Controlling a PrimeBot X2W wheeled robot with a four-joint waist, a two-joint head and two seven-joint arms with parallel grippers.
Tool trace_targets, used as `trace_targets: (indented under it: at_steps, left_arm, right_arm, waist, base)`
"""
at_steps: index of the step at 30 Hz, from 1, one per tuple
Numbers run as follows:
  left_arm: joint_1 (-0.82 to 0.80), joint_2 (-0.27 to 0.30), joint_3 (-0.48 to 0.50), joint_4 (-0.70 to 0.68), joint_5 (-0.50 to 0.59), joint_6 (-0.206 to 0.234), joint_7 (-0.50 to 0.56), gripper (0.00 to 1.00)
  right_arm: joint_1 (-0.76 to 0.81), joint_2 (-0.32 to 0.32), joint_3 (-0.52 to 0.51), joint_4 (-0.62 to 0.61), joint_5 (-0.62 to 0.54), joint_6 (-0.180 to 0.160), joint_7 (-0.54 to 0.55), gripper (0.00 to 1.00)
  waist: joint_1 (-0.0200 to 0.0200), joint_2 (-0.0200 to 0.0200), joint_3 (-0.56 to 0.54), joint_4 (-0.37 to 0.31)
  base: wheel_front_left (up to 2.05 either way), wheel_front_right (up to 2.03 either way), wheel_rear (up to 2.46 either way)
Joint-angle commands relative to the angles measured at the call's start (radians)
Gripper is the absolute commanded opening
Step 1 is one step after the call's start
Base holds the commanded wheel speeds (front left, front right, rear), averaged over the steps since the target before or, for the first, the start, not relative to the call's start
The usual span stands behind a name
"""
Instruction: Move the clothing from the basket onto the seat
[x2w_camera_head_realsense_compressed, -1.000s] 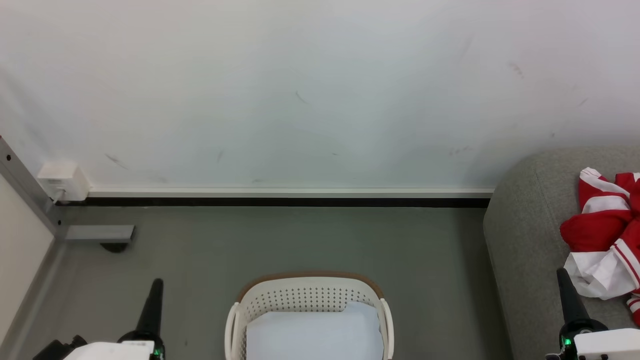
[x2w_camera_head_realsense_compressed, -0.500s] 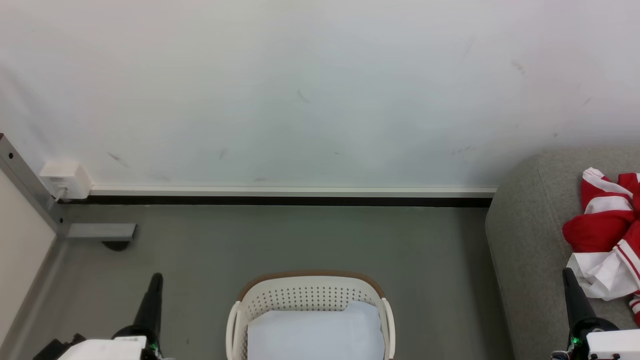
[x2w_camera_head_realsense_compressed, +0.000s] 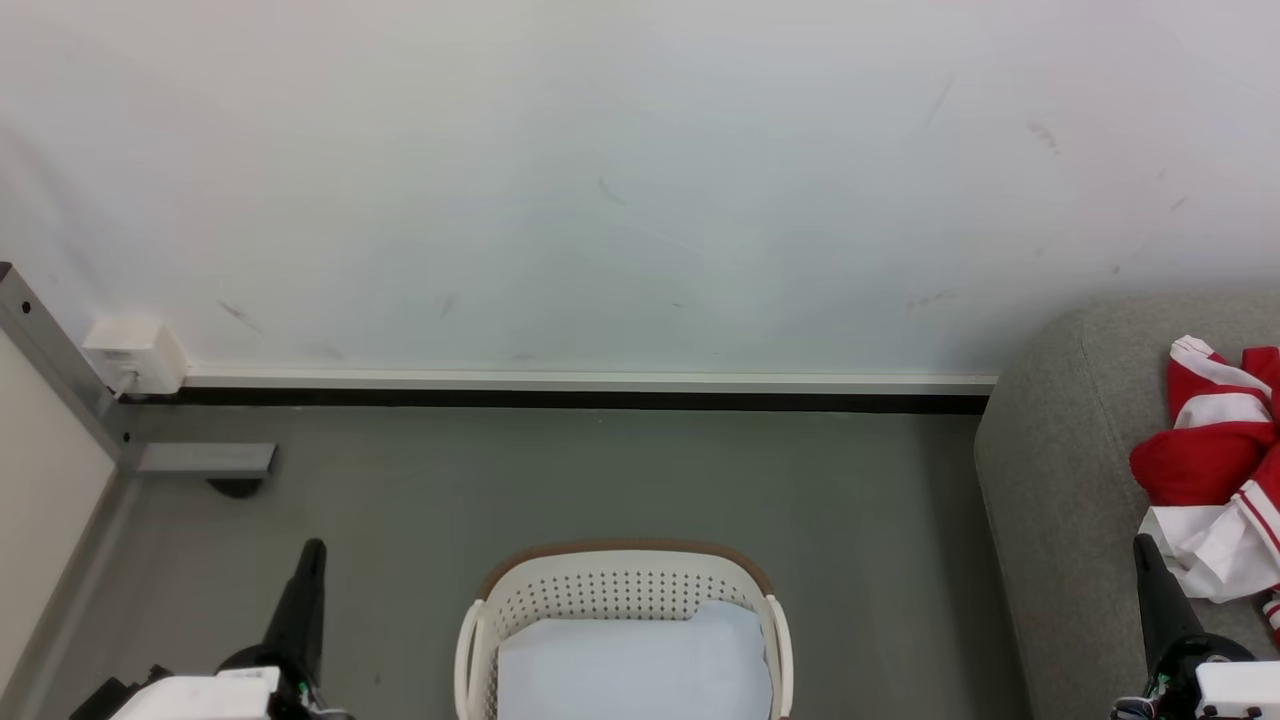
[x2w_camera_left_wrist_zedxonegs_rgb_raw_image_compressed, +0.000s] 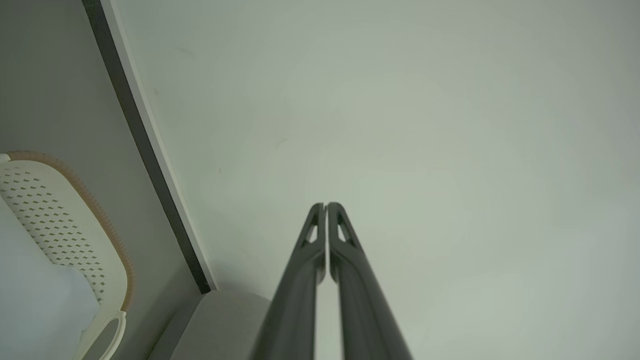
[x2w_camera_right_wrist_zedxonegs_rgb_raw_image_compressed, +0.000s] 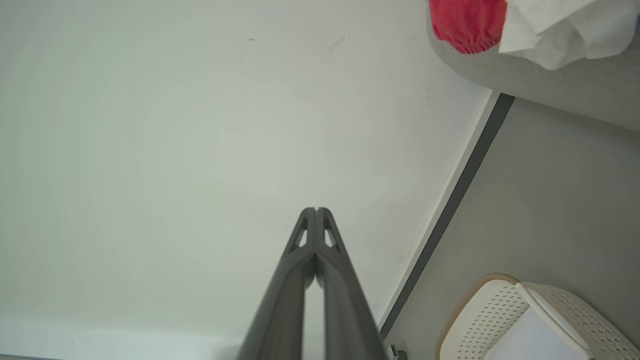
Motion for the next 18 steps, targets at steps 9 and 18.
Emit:
trace_targets:
  at_steps: [9, 18]
  left_arm:
    - [-0.014, 0.003, 0.006, -0.007, -0.075, -0.007, 0.02, 0.0]
    - [-0.013, 0.003, 0.006, -0.007, -0.076, -0.007, 0.021, 0.0]
  right_arm:
    - [-0.012, 0.006, -0.018, -0.01, 0.06, -0.002, 0.02, 0.0]
    - [-0.012, 0.007, -0.02, -0.009, 0.057, -0.002, 0.02, 0.0]
  waist:
    - [0.0, 0.0, 0.002, 0.003]
    - [0.0, 0.0, 0.002, 0.003]
  base:
    - [0.0, 0.0, 0.0]
    - [0.0, 0.0, 0.0]
